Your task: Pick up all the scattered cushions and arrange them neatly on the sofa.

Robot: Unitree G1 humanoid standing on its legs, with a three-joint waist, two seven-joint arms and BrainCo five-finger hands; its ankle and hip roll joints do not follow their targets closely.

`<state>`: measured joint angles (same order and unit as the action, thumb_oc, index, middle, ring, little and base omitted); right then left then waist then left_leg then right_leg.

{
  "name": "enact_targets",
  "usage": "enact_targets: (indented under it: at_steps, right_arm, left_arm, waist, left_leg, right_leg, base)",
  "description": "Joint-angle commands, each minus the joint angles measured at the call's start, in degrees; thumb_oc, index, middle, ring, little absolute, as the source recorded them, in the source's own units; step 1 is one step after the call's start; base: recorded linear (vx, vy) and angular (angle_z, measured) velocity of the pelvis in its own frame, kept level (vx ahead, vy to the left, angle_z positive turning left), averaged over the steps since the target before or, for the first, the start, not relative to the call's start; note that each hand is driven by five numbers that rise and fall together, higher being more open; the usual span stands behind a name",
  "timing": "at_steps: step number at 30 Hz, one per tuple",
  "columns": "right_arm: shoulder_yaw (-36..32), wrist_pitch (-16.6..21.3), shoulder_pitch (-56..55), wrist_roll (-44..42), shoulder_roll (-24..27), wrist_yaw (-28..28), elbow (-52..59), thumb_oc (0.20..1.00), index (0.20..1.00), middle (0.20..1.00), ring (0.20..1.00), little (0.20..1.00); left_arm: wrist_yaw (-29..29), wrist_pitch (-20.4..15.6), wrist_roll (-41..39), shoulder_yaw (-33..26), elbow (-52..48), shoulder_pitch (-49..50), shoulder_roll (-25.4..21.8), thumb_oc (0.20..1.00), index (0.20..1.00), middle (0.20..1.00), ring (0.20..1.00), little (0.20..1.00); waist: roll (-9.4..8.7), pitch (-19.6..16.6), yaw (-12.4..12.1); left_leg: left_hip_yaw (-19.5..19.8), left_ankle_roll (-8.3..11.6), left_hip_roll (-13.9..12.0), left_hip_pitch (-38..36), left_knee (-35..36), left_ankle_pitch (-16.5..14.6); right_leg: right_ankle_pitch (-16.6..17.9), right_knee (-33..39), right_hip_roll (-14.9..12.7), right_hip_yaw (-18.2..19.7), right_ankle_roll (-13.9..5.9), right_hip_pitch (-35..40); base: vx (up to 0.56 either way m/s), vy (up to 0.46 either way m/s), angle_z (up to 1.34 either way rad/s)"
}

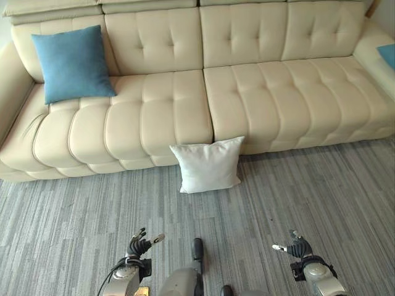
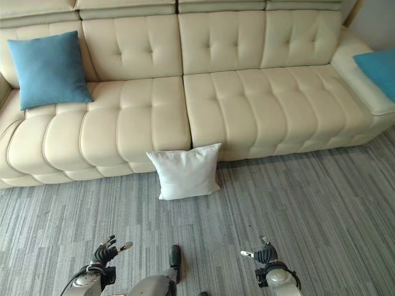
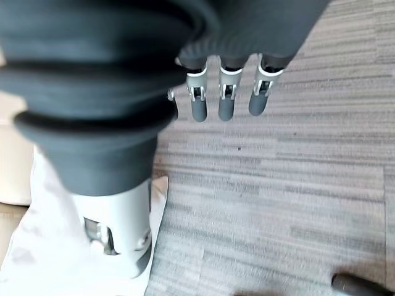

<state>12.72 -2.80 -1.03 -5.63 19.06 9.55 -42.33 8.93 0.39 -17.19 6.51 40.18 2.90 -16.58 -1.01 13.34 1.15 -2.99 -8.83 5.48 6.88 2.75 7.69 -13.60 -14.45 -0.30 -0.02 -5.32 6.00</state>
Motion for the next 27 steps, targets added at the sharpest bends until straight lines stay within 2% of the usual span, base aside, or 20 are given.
enact_targets:
  at_steps: [1,2,4,5,9,10,11,12,13,14,15,17,20,22,23,24,25,27]
  right_arm:
    - [-1.0,0.65,1.15,0.28,1.15,-0.08,2.0,1.0,1.0,1.0,1.0,1.0]
    - [-1.04,0.82,0.94,-0.07,0.47,-0.04,2.06,1.0,1.0,1.0,1.0,1.0]
    - [-1.04,0.82,0.94,-0.07,0.47,-0.04,2.07,1.0,1.0,1.0,1.0,1.0]
    - [-0.99,0.95,1.55,-0.16,0.42,0.16,1.94,1.0,1.0,1.0,1.0,1.0]
    - [-0.94,0.51,1.7,-0.03,0.77,0.6,2.16,1.0,1.0,1.0,1.0,1.0]
    - [-0.97,0.53,1.49,0.05,0.79,0.74,2.25,1.0,1.0,1.0,1.0,1.0]
    - [-1.06,0.83,1.15,-0.37,0.69,0.71,2.11,1.0,1.0,1.0,1.0,1.0]
    - [-1.37,1.41,1.05,-0.82,0.9,0.83,1.67,1.0,1.0,1.0,1.0,1.0]
    - [-1.64,1.49,0.85,-1.17,0.99,0.79,1.87,1.0,1.0,1.0,1.0,1.0]
    - [-1.91,1.9,1.08,-2.02,1.42,0.93,1.88,1.0,1.0,1.0,1.0,1.0]
    - [-1.91,1.9,1.09,-2.02,1.43,0.93,1.87,1.0,1.0,1.0,1.0,1.0]
    - [-2.39,2.1,1.81,-2.65,2.54,1.01,2.29,1.0,1.0,1.0,1.0,1.0]
    - [-2.84,1.96,1.94,-2.84,3.27,1.1,2.28,1.0,1.0,1.0,1.0,1.0]
    - [-3.09,1.83,1.8,-2.82,3.51,1.09,1.95,1.0,1.0,1.0,1.0,1.0]
    - [-3.14,1.81,1.75,-2.79,3.66,1.13,1.76,1.0,1.0,1.0,1.0,1.0]
    - [-3.19,1.62,1.38,-2.42,4.02,1.36,1.63,1.0,1.0,1.0,1.0,1.0]
    - [-3.18,1.5,1.3,-2.39,3.99,1.34,1.34,1.0,1.0,1.0,1.0,1.0]
    - [-2.82,1.44,0.93,-1.57,3.6,0.91,0.78,1.0,1.0,1.0,1.0,1.0]
  left_arm:
    - [0.56,-1.15,0.69,-1.37,-2.72,0.54,-2.81,1.0,1.0,1.0,1.0,1.0]
    - [0.72,-1.33,0.44,-1.58,-2.6,0.3,-2.95,1.0,1.0,1.0,1.0,1.0]
    - [0.72,-1.34,0.44,-1.58,-2.59,0.29,-2.95,1.0,1.0,1.0,1.0,1.0]
    - [0.78,-1.62,0.1,-1.52,-3.24,-0.43,-2.67,1.0,1.0,1.0,1.0,1.0]
    - [1.18,-2.2,-0.46,-0.92,-3.91,-1.95,-2.44,1.0,1.0,1.0,1.0,1.0]
    - [1.25,-2.34,-0.48,-0.6,-4.19,-2.4,-2.46,1.0,1.0,1.0,1.0,1.0]
    - [0.76,-2.76,-0.06,0.09,-5.08,-2.7,-2.35,1.0,1.0,1.0,1.0,1.0]
    - [0.74,-2.81,-0.1,0.2,-5.83,-2.62,-2.01,1.0,1.0,1.0,1.0,1.0]
    - [0.46,-2.68,-0.29,0.17,-6.27,-2.24,-1.97,1.0,1.0,1.0,1.0,1.0]
    - [0.12,-2.42,-0.74,0.26,-6.01,-2.06,-1.58,1.0,1.0,1.0,1.0,1.0]
    - [0.12,-2.42,-0.74,0.26,-6.01,-2.06,-1.57,1.0,1.0,1.0,1.0,1.0]
    - [-0.16,-2.21,-0.7,0.54,-5.8,-1.79,-1.45,1.0,1.0,1.0,1.0,1.0]
    - [-0.45,-1.99,-0.94,0.65,-4.67,-1.81,-1.17,1.0,1.0,1.0,1.0,1.0]
    - [-0.4,-1.8,-0.64,0.66,-3.61,-1.7,-1.03,1.0,1.0,1.0,1.0,1.0]
    - [-0.38,-1.68,-0.57,0.71,-3.21,-1.7,-0.96,1.0,1.0,1.0,1.0,1.0]
    - [-0.27,-1.4,-0.11,0.95,-2.62,-1.72,-1.03,1.0,1.0,1.0,1.0,1.0]
    - [-0.28,-1.48,-0.21,0.81,-2.78,-1.55,-1.07,1.0,1.0,1.0,1.0,1.0]
    - [-0.37,-1.52,0.16,0.53,-2.56,-1.02,-1.28,1.0,1.0,1.0,1.0,1.0]
  waist:
    - [-0.25,0.54,-1.36]
    - [0.61,1.25,-0.97]
    - [0.55,1.28,-0.97]
    - [1.48,1.8,0.09]
    - [1.08,2.66,2.33]
    - [0.96,2.78,2.85]
    - [0.58,2.23,3.07]
    - [0.52,1.16,3.29]
    - [0.63,0.94,3.43]
    - [0.82,0.66,3.56]
    - [0.84,0.67,3.61]
    - [0.98,1.02,3.2]
    - [0.87,1.46,2.75]
    - [0.44,1.35,2.32]
    - [0.46,1.34,2.16]
    - [0.96,1.72,1.76]
    - [1.0,1.94,1.58]
    - [1.45,1.21,1.57]
  left_leg:
    - [-2.09,7.87,-5.26,-2.27,-4.11,-9.17]
    - [-2.3,7.41,-5.69,-4.31,-3.26,-9.89]
    - [-2.32,7.41,-5.63,-4.37,-3.2,-9.88]
    - [-2.52,7.83,-5.97,-7.54,-1.37,-10.69]
    - [-1.45,8.93,-5.53,-11.24,0.23,-11.73]
    - [-1.14,9.21,-5.66,-11.83,0.41,-12.01]
    - [-0.85,9.74,-5.7,-12.85,0.2,-13.1]
    - [-0.6,10.65,-6.88,-14.01,-0.85,-14.6]
    - [-0.44,10.89,-7.47,-13.99,-1.83,-14.97]
    - [-0.31,11.88,-8.42,-12.97,-6.03,-15.0]
    - [-0.25,11.91,-8.45,-12.87,-6.23,-15.1]
    - [0.46,13.0,-8.31,-10.53,-14.14,-12.44]
    - [-0.36,12.92,-8.71,-6.88,-17.5,-11.41]
    - [-1.6,12.42,-8.89,-5.09,-14.81,-12.74]
    - [-1.68,12.53,-9.11,-4.19,-13.35,-12.27]
    - [-2.23,13.22,-10.5,-2.3,-8.84,-8.55]
    - [-2.72,13.67,-11.12,-1.62,-7.74,-7.28]
    - [-3.16,13.76,-11.06,-3.09,-5.12,-6.77]
  right_leg:
    - [9.8,-6.14,-4.18,1.62,-3.58,-7.23]
    - [10.92,-10.26,-4.65,0.11,-3.34,-11.05]
    - [10.78,-10.47,-4.71,0.15,-3.35,-11.12]
    - [9.21,-4.69,-4.17,-3.84,-1.75,-15.19]
    - [12.38,8.28,-2.93,-5.12,-2.12,-18.09]
    - [12.82,9.53,-2.73,-4.71,-2.27,-18.01]
    - [13.2,11.3,-2.89,-4.38,-1.56,-16.25]
    - [12.91,10.74,-2.52,-4.26,-0.47,-14.92]
    - [12.52,10.63,-2.43,-4.58,-0.14,-14.32]
    - [11.31,10.47,-1.92,-5.09,1.1,-12.69]
    - [11.29,10.46,-1.91,-5.15,1.12,-12.68]
    - [9.92,10.57,-1.39,-5.34,2.64,-10.24]
    - [8.41,11.15,-2.05,-6.05,3.21,-7.97]
    - [7.7,12.15,-2.9,-6.37,2.85,-6.36]
    - [7.47,12.48,-3.02,-6.46,2.69,-5.79]
    - [6.46,12.73,-2.91,-7.06,2.59,-4.17]
    - [5.97,12.42,-2.92,-7.06,2.63,-3.95]
    - [5.25,12.06,-2.52,-6.54,2.5,-2.89]
  base:
    - [0.1,0.137,0.06]
    - [0.09,0.101,0.02]
    - [0.14,0.038,0.02]
    - [0.28,-0.01,-0.02]
    - [0.28,-0.088,-0.09]
    - [0.32,-0.203,0.36]
    - [0.46,-0.318,0.44]
    - [0.44,-0.305,0.61]
    - [0.42,-0.34,0.47]
    - [0.2,-0.186,0.48]
    - [0.26,-0.243,0.51]
    - [0.21,-0.159,0.48]
    - [0.16,-0.058,-0.05]
    - [0.19,0.003,0.07]
    - [0.24,0.045,0.12]
    - [0.22,0.056,0.07]
    - [0.28,0.106,0.01]
    - [0.25,0.133,-0.22]
